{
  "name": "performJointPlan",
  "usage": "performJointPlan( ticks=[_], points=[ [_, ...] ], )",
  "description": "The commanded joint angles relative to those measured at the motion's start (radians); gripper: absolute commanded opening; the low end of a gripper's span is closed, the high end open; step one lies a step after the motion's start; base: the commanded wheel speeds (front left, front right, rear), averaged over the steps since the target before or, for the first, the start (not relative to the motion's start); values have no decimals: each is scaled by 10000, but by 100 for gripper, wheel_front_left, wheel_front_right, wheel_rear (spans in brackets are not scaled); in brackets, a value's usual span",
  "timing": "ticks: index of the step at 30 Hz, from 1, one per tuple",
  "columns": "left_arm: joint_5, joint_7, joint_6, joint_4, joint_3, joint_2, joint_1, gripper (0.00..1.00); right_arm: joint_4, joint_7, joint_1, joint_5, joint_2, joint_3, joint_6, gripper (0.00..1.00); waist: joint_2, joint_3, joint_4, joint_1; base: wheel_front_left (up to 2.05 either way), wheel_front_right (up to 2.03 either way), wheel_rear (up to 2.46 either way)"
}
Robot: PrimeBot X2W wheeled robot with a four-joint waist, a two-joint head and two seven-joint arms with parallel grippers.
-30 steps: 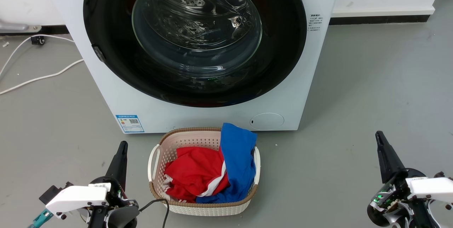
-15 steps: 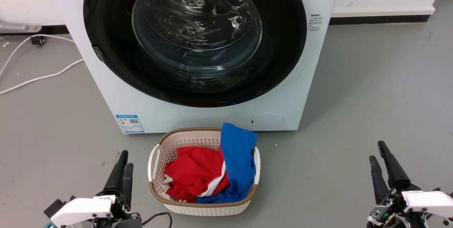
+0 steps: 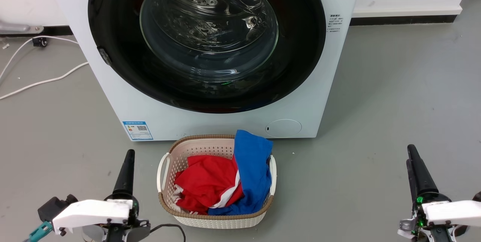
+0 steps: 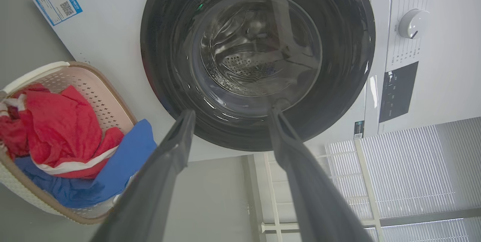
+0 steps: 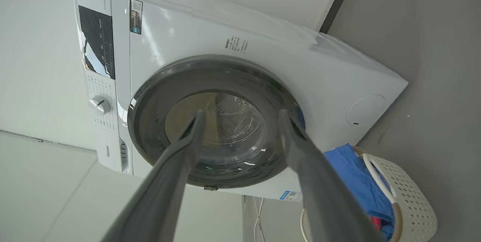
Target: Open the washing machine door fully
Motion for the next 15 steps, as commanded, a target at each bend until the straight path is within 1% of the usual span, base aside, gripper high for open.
performJointPlan(
  ticks=[1,10,11,12,15],
  points=[
    [465,-115,109,-314,-91,33,-45,100,-340,-127,-50,-524,-25,39,10,100,0,2,1,0,0,0,0],
    [2844,-483,621,-613,-522,39,130,100,-863,-490,201,-3094,-21,352,12,100,0,13,5,0,0,0,0],
    [3073,-522,688,-623,-561,41,143,100,-906,-531,225,-3313,-21,370,12,100,0,14,5,0,0,0,0],
    [3073,-522,688,-623,-561,41,143,100,-906,-531,225,-3313,-21,370,12,100,0,14,5,0,0,0,0],
    [3703,-632,862,-659,-697,82,187,100,-1037,-643,318,-3958,-20,419,13,100,0,10,5,0,0,0,0]
  ],
)
